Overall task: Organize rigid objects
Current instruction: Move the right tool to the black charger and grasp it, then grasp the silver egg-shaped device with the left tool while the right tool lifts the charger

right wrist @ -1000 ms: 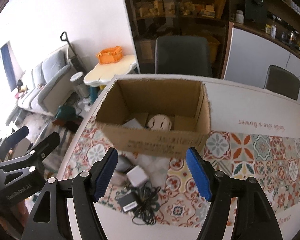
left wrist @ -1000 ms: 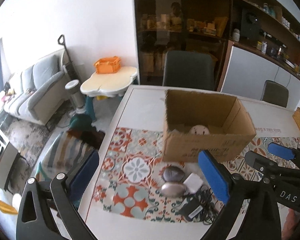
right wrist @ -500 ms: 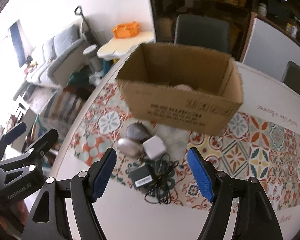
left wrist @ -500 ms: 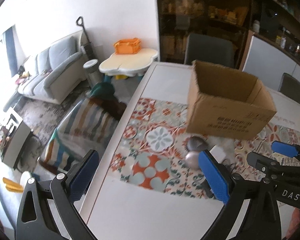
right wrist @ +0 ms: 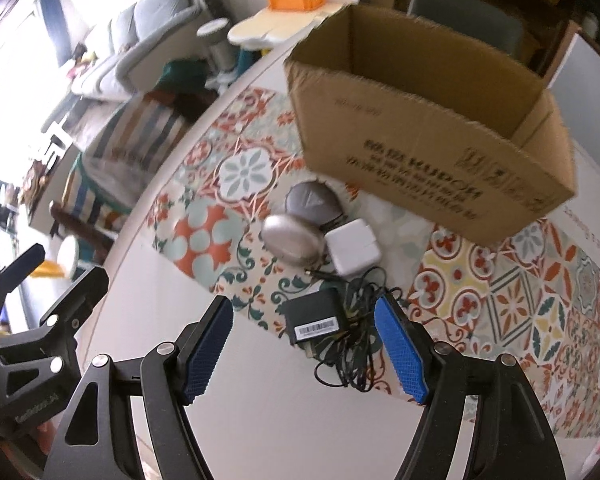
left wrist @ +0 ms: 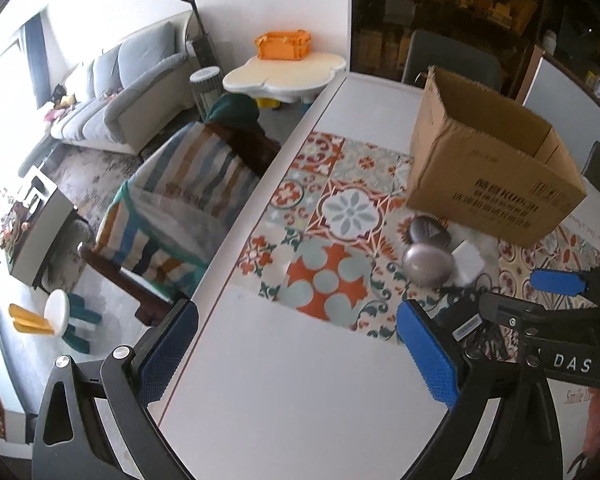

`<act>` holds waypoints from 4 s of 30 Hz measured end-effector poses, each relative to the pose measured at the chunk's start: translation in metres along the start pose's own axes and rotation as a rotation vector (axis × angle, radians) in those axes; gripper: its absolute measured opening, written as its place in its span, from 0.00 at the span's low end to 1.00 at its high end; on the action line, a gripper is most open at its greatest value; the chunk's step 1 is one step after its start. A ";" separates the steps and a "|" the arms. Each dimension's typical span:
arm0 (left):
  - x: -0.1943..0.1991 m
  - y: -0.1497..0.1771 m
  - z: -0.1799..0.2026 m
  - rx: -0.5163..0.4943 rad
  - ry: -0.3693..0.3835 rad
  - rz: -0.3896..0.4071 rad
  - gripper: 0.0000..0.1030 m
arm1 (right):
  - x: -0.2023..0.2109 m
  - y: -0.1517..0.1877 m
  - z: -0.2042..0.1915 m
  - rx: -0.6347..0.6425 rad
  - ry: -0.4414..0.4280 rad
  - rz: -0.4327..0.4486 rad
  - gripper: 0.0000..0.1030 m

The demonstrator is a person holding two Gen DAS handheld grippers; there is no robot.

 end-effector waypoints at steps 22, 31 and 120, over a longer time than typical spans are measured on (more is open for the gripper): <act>-0.040 0.032 0.010 0.026 0.015 -0.128 0.98 | -0.074 0.011 -0.010 0.116 -0.035 -0.278 0.71; -0.057 0.040 0.013 0.033 0.013 -0.171 0.98 | -0.098 0.015 -0.009 0.140 -0.011 -0.317 0.65; -0.150 -0.005 0.155 -0.350 0.269 -0.180 0.63 | -0.082 0.051 0.109 -0.412 0.048 -0.111 0.54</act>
Point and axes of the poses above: each gripper's, at about its wrist camera, not at the fingertips, and x roughly against the way its jaws point, z to its right, y to its underside, the point moved 9 cm from there along -x, roughly the way its jaws point, and after that the axes turned 2 degrees about x, right-handed, at the moved point
